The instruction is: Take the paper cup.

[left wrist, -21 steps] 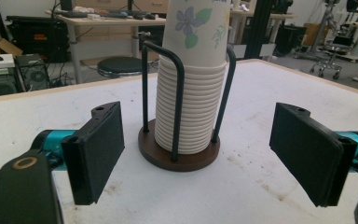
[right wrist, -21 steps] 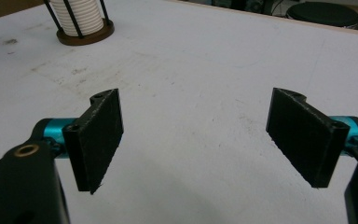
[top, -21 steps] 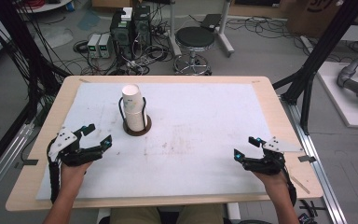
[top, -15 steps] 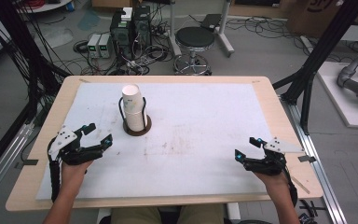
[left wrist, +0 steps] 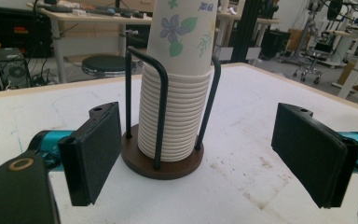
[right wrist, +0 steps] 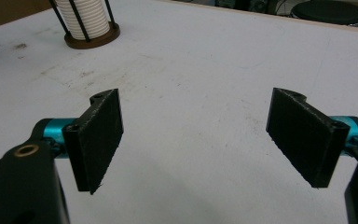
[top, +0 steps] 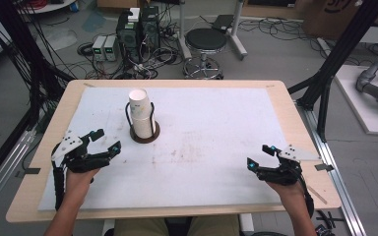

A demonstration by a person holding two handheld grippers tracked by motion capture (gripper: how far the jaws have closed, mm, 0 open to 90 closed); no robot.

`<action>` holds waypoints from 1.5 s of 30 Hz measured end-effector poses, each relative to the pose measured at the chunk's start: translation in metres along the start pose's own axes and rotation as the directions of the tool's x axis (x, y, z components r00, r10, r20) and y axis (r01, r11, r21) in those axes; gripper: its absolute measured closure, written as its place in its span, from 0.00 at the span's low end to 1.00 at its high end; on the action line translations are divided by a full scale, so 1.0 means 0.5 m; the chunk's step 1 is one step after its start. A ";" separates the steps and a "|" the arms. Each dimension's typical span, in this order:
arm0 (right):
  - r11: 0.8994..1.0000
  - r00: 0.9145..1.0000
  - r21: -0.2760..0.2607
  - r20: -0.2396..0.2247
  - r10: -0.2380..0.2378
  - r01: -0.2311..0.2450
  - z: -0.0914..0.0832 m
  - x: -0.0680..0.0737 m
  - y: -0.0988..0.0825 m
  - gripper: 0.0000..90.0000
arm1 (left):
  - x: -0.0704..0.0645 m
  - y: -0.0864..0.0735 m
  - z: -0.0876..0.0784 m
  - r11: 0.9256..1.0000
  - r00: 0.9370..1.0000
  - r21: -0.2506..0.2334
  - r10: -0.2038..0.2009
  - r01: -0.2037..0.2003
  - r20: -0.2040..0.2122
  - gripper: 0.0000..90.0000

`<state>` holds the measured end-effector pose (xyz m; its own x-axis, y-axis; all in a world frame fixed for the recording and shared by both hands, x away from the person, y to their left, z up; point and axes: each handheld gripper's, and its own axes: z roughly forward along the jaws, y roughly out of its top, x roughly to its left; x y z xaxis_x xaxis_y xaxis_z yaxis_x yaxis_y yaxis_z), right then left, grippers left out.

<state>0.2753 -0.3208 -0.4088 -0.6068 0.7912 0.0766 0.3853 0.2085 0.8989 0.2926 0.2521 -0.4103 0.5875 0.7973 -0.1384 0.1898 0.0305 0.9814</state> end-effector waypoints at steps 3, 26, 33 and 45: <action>1.000 1.000 -0.005 0.002 -0.008 0.008 0.000 0.003 0.005 0.21 | 0.000 0.012 0.005 1.000 1.000 -0.001 -0.004 0.004 0.004 0.18; 1.000 1.000 0.013 -0.012 -0.025 0.026 0.004 0.006 0.012 0.21 | 0.027 0.183 0.126 0.994 0.997 0.090 0.054 -0.059 0.057 0.18; 1.000 1.000 0.013 -0.017 -0.024 0.024 0.003 0.006 0.011 0.21 | 0.024 0.201 0.180 0.987 0.996 0.143 0.071 -0.078 0.049 0.18; 1.000 1.000 0.013 -0.015 -0.019 0.019 0.002 0.001 0.009 0.21 | 0.013 0.202 0.248 0.971 0.994 0.215 0.096 -0.105 0.051 0.23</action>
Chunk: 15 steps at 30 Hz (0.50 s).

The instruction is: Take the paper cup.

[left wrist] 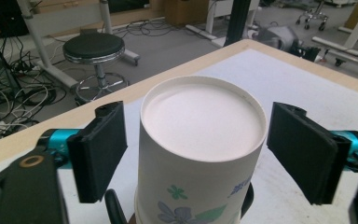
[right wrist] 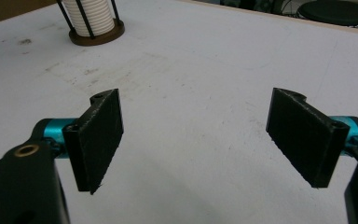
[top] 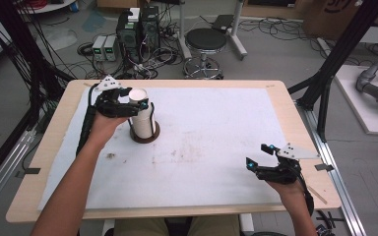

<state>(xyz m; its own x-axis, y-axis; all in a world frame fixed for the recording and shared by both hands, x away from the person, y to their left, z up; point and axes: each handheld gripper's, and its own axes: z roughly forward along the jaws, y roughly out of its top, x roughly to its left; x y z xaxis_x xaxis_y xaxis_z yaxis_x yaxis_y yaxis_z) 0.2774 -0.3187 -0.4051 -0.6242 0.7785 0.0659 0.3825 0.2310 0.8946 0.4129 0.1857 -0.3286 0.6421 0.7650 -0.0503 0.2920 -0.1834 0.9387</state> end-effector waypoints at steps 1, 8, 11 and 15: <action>1.000 1.000 -0.003 0.002 -0.002 0.002 -0.001 -0.001 0.000 0.21 | 0.000 0.000 0.001 1.000 1.000 0.000 -0.001 0.001 0.002 0.24; 1.000 1.000 -0.004 0.003 0.003 -0.003 -0.003 -0.002 -0.001 0.21 | 0.001 0.000 0.002 1.000 1.000 -0.008 -0.009 0.009 0.001 0.34; 1.000 1.000 -0.002 0.004 0.004 -0.004 -0.003 -0.002 -0.001 0.21 | 0.002 0.000 0.000 1.000 1.000 -0.013 -0.006 0.006 -0.001 0.37; 1.000 1.000 0.001 0.003 0.004 -0.004 -0.001 -0.002 -0.002 0.21 | 0.003 0.000 0.000 1.000 1.000 -0.014 -0.004 0.004 -0.001 0.37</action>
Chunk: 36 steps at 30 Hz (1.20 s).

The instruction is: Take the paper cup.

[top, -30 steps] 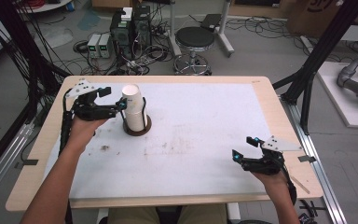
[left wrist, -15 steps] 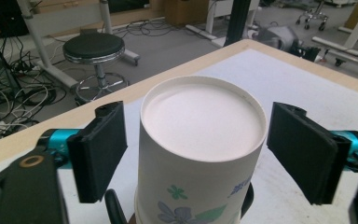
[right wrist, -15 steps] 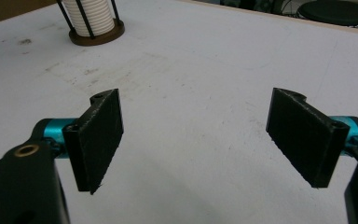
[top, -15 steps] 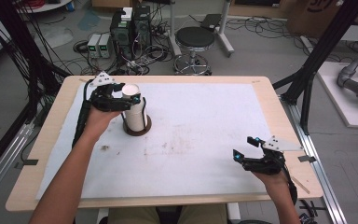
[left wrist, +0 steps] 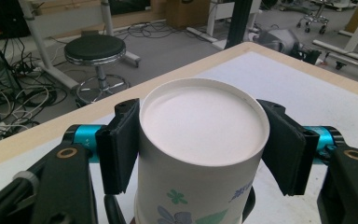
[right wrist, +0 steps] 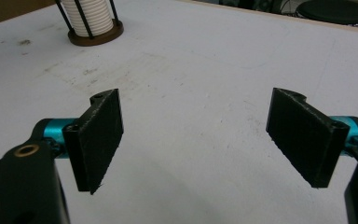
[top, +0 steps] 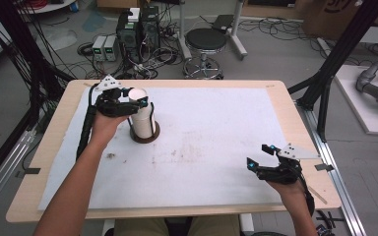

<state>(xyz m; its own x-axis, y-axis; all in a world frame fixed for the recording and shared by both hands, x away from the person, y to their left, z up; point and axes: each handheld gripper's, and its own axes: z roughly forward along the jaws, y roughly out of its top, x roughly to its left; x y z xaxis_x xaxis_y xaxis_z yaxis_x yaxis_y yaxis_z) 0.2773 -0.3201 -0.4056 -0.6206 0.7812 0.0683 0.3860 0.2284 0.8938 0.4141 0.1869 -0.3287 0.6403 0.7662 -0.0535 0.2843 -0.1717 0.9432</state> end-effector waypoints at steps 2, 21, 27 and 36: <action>1.000 1.000 0.000 0.000 0.001 -0.001 0.000 0.000 0.000 0.21 | 0.000 0.001 0.000 1.000 1.000 -0.003 0.001 -0.001 0.000 0.38; 1.000 1.000 0.000 -0.002 0.001 -0.001 -0.001 0.000 0.001 0.21 | -0.010 0.041 -0.029 0.993 1.000 -0.115 -0.002 0.001 -0.010 0.39; 1.000 1.000 0.001 -0.001 0.009 -0.009 -0.002 0.001 0.001 0.21 | -0.020 0.067 -0.054 0.987 1.000 -0.163 0.002 -0.003 -0.007 0.39; 1.000 1.000 -0.004 0.004 0.009 -0.009 -0.002 0.002 0.003 0.21 | -0.053 0.121 -0.114 0.960 1.000 -0.279 0.012 -0.012 -0.001 0.40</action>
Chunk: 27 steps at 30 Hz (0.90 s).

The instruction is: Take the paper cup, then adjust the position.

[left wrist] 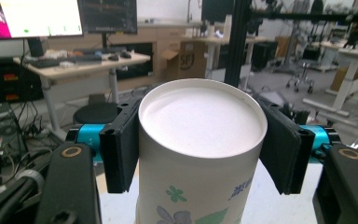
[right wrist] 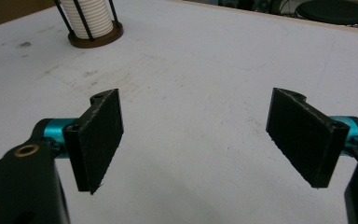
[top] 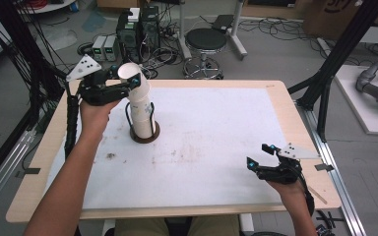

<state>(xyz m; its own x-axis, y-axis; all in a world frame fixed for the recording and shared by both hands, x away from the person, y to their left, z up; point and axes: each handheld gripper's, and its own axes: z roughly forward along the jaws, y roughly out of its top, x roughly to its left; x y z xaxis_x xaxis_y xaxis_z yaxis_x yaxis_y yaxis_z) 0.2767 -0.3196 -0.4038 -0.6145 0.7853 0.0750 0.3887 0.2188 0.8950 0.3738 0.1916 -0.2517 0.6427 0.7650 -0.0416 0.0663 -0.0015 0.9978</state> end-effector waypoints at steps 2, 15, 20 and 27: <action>1.000 1.000 -0.005 -0.002 0.004 -0.004 -0.001 -0.001 0.002 0.21 | -0.008 0.005 -0.010 1.000 1.000 -0.012 0.002 -0.002 0.004 0.40; 1.000 0.999 0.003 -0.054 -0.006 0.006 0.018 0.009 0.013 0.21 | -0.058 -0.022 -0.031 1.000 0.991 0.012 -0.001 0.000 0.131 0.40; 1.000 0.995 0.018 -0.095 -0.016 0.017 0.027 0.018 0.013 0.21 | -0.077 -0.062 -0.021 0.999 0.982 0.044 -0.003 -0.006 0.188 0.40; 1.000 0.996 0.007 -0.085 -0.015 0.015 0.031 0.027 0.022 0.21 | -0.101 -0.094 -0.010 0.997 0.965 0.077 -0.007 -0.014 0.261 0.40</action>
<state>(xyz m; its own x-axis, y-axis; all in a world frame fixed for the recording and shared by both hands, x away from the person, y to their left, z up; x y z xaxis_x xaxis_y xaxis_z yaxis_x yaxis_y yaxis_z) 0.2832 -0.2976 -0.3999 -0.6765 0.7297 0.0991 0.3838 0.2345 0.8932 0.3342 0.1564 -0.2963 0.8192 0.5703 -0.0605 0.1158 -0.0612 0.9914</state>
